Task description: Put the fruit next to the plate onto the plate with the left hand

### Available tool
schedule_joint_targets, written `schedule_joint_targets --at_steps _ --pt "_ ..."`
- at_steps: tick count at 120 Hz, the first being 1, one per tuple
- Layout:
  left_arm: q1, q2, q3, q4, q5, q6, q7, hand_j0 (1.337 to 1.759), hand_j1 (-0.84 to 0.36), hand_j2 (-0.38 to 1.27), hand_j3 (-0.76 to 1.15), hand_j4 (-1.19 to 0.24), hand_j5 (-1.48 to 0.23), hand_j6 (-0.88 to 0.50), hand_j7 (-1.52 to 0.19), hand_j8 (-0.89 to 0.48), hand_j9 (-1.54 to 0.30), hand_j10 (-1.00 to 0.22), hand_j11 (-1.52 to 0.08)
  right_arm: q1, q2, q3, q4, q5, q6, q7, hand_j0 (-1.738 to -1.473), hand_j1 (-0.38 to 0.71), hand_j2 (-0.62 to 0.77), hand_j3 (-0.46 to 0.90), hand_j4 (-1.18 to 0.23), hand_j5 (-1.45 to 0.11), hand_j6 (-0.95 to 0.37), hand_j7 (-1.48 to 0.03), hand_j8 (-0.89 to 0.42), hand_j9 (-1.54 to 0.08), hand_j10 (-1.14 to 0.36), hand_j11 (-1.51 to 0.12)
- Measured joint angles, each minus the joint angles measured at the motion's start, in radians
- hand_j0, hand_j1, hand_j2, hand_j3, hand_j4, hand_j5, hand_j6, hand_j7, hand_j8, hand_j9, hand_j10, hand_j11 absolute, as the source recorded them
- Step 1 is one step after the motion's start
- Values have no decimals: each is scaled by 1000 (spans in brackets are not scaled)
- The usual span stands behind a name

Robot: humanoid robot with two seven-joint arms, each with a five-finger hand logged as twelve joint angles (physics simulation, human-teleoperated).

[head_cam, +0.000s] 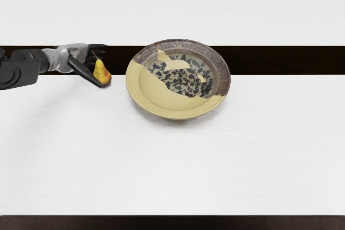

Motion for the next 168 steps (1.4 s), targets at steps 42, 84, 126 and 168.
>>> schedule_joint_targets --at_steps 42,84,126,168 --pt "11 -12 0 -1 13 0 0 1658 167 31 0 -154 -198 -154 -198 -153 -198 -153 -198 0 0 0 -1 0 0 0 -1658 -339 -2 0 -8 -10 -8 -10 -8 -10 -8 -10" --pt "7 -5 3 -2 17 -2 1 1656 -413 363 0 -724 -997 -633 -989 -408 -991 -392 -987 0 0 1 -1 0 -1 0 -1658 -339 -2 0 -8 -10 -8 -10 -8 -10 -8 -10" --pt "-33 30 -20 -2 4 -4 1 1652 -508 742 0 -813 -1175 -601 -1144 -505 -1151 -639 -1153 0 0 1 -1 0 -1 0 -1658 -339 -2 0 -8 -10 -8 -10 -8 -10 -8 -10" --pt "-144 2 -349 -2 -77 -2 238 1654 -426 682 0 -852 -1168 -630 -1142 -583 -1149 -787 -1155 0 0 2 -1 0 -1 0 -1658 -339 -2 0 -8 -10 -8 -10 -8 -10 -8 -10"
